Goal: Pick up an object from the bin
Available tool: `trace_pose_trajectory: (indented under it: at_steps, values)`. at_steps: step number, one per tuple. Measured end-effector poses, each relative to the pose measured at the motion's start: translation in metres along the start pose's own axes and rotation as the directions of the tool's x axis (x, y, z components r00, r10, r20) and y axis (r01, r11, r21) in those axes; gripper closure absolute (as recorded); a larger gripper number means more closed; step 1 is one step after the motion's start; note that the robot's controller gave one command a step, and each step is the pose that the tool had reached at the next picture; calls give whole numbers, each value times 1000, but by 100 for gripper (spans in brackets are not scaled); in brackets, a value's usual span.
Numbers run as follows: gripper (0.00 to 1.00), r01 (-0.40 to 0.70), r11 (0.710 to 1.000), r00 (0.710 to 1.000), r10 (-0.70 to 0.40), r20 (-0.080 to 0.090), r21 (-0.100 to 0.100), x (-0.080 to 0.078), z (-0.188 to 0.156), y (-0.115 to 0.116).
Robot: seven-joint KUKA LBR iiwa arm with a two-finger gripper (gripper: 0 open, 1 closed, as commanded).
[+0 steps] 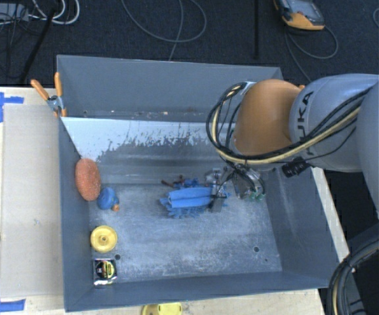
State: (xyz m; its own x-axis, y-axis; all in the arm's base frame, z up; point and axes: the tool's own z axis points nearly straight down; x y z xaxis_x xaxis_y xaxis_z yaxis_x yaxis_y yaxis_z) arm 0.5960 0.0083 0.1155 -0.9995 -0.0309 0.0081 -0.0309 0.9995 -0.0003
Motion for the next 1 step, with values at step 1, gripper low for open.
trace_pose_trajectory:
  at_steps: [1]
  values:
    - [100, 13, 1000, 1000, -13, 4, 0, 6, -62, 5]
